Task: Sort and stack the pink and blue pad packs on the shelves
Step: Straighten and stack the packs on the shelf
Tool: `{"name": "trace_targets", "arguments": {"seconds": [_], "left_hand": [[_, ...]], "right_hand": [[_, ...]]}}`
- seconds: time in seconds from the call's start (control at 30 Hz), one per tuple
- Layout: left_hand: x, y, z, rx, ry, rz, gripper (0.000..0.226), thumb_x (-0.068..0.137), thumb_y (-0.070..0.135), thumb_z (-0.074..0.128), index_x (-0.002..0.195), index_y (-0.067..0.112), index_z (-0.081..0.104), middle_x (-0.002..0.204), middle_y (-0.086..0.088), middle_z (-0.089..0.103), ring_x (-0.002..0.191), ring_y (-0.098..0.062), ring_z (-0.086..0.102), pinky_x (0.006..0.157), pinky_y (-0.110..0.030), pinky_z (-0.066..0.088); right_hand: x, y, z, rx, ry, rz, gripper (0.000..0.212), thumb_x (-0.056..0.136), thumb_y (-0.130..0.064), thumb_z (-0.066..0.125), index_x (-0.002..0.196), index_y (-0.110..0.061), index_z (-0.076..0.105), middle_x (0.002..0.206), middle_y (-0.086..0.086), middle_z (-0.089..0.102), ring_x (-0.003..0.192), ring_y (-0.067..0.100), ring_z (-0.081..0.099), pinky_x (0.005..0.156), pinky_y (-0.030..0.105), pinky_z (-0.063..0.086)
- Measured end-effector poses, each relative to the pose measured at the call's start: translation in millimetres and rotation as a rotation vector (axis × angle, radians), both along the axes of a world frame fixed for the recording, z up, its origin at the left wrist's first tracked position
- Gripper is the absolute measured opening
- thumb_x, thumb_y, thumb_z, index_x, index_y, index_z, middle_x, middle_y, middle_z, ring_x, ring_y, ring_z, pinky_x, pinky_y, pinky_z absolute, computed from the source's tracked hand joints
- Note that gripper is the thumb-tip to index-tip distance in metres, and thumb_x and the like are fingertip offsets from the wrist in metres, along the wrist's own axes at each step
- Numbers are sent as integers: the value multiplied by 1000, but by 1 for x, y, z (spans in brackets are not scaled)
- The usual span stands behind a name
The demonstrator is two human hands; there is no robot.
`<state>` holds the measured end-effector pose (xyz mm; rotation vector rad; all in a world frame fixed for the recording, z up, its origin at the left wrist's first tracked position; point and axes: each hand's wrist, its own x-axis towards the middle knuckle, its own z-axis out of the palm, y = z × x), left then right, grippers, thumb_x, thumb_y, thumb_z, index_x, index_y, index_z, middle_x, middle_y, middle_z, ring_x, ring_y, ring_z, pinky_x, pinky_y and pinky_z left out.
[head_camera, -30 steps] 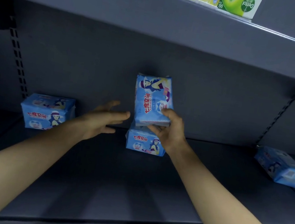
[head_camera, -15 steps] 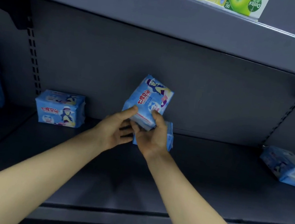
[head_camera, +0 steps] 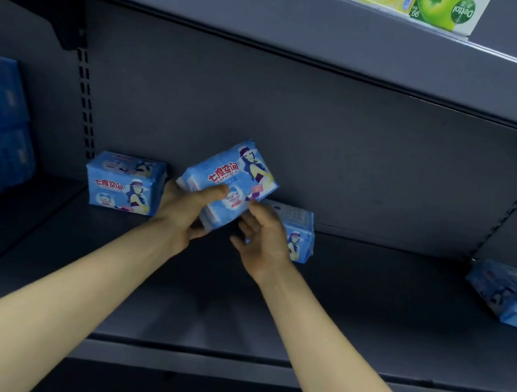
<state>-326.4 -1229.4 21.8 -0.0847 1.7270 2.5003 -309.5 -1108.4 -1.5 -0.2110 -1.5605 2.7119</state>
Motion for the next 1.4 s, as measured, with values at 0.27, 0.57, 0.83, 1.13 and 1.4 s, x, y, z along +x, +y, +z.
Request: {"name": "trace_targets", "arguments": {"seconds": [0.27,0.57,0.83,1.13,1.4], "left_hand": [[8,-35,-5,-164,116,-26,41,74,1,72,89,30,46,93,5,64,83,-13,63,65,-35,52],[16,-61,-10,-284,142,-143,70,74,-5,70,122,31,34,102,7,61,94,-13,60,67,-35,52],[17,-90,-15,-330,138,-205,77,76,-4,67,131,35,28,114,1,61,104,-18,60,73,-37,52],[18,-118,-20,-372,137,-215,54,79,0,66,117,33,47,110,0,65,102,-19,62,79,-37,52],[18,-131,-39,-493,118,-123,24,89,4,58,105,21,56,105,0,65,97,-19,62,90,-41,49]], "right_hand": [[-6,14,19,231,-46,-31,14,87,-16,58,83,-18,44,87,4,58,81,17,52,79,30,39],[7,-4,25,630,176,67,9,87,-14,62,93,-20,58,88,-5,64,84,10,62,77,25,50],[4,-24,21,890,258,27,12,80,-20,69,78,-26,59,76,-9,66,75,6,64,77,25,51],[-1,-52,13,992,253,50,20,78,-25,68,93,-19,57,88,-3,69,86,13,67,87,41,52],[1,-76,-2,1042,202,33,62,74,-24,71,130,-21,46,110,-6,65,101,12,62,93,36,50]]}}
